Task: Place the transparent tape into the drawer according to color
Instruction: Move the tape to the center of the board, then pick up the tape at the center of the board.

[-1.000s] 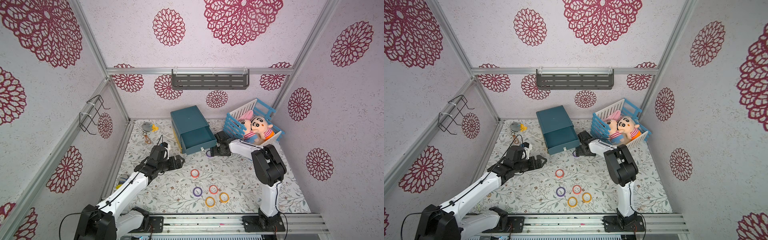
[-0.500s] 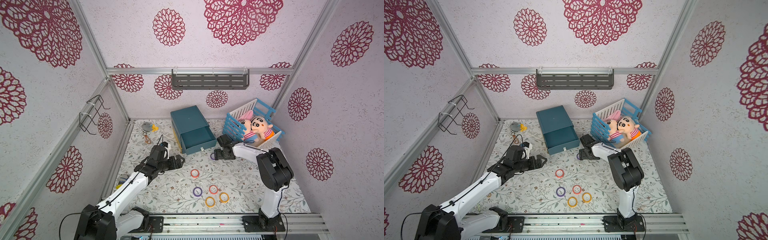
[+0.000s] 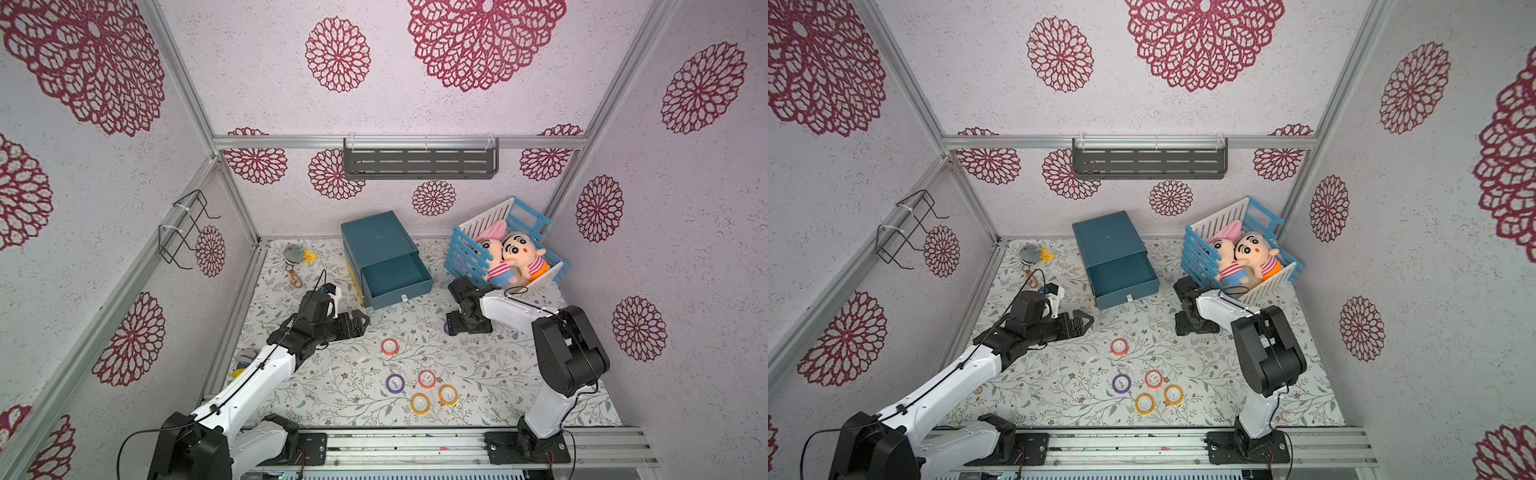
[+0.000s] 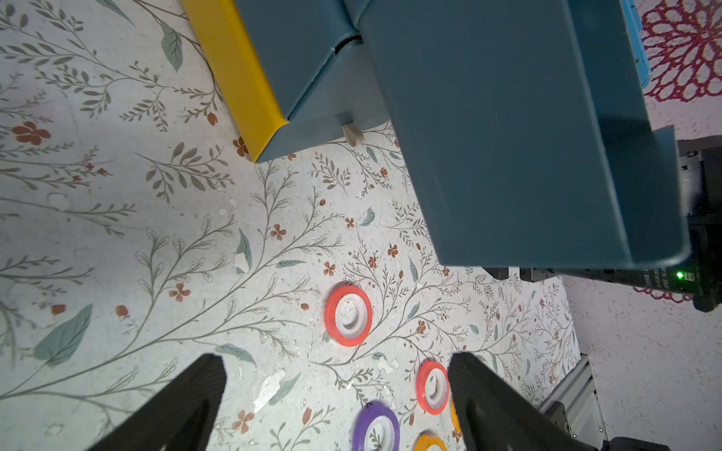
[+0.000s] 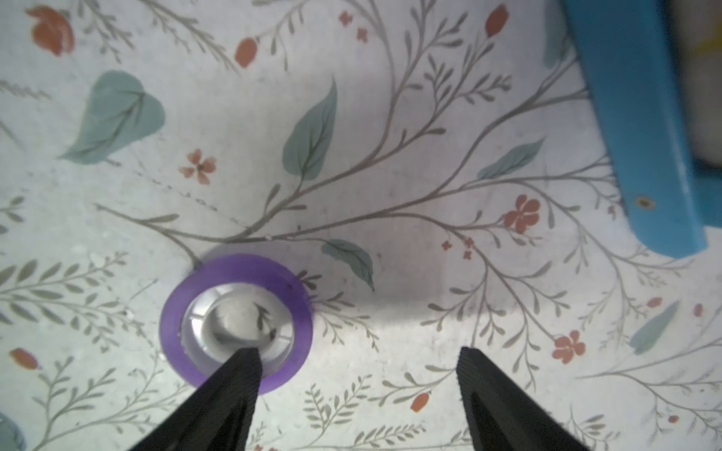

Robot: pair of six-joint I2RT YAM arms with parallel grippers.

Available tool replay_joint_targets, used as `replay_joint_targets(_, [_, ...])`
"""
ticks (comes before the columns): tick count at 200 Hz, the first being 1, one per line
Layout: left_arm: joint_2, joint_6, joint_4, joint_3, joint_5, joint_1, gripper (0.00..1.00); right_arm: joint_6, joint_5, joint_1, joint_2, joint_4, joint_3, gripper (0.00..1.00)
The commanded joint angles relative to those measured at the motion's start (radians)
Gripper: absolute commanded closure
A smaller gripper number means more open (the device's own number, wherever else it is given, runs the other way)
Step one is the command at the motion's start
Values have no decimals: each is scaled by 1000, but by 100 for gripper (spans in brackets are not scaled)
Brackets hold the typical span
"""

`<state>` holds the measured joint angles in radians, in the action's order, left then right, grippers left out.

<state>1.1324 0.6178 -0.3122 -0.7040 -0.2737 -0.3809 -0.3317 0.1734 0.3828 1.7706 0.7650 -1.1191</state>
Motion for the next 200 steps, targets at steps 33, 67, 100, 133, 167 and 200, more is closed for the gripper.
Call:
replay_joint_targets(33, [-36, -14, -13, 15, 16, -7, 3, 51, -96, -33, 8, 13, -50, 27])
replay_joint_targets(67, [-36, -16, -12, 18, 19, -6, 3, 73, -117, -63, -2, 24, -61, 35])
replay_joint_targets(100, [-12, -18, 0, 13, 8, -6, 3, 88, -143, -65, 13, 18, -58, 38])
replay_joint_targets(133, [1, -18, 4, 10, -1, -7, 3, 92, -164, -67, 21, 8, -62, 43])
replay_joint_targets(167, [1, -17, 5, 11, 1, -7, 3, 99, -162, -67, 40, 14, -72, 48])
replay_joint_targets(200, [5, -18, 10, 11, 1, -7, 3, 111, -146, -65, 71, 27, -97, 58])
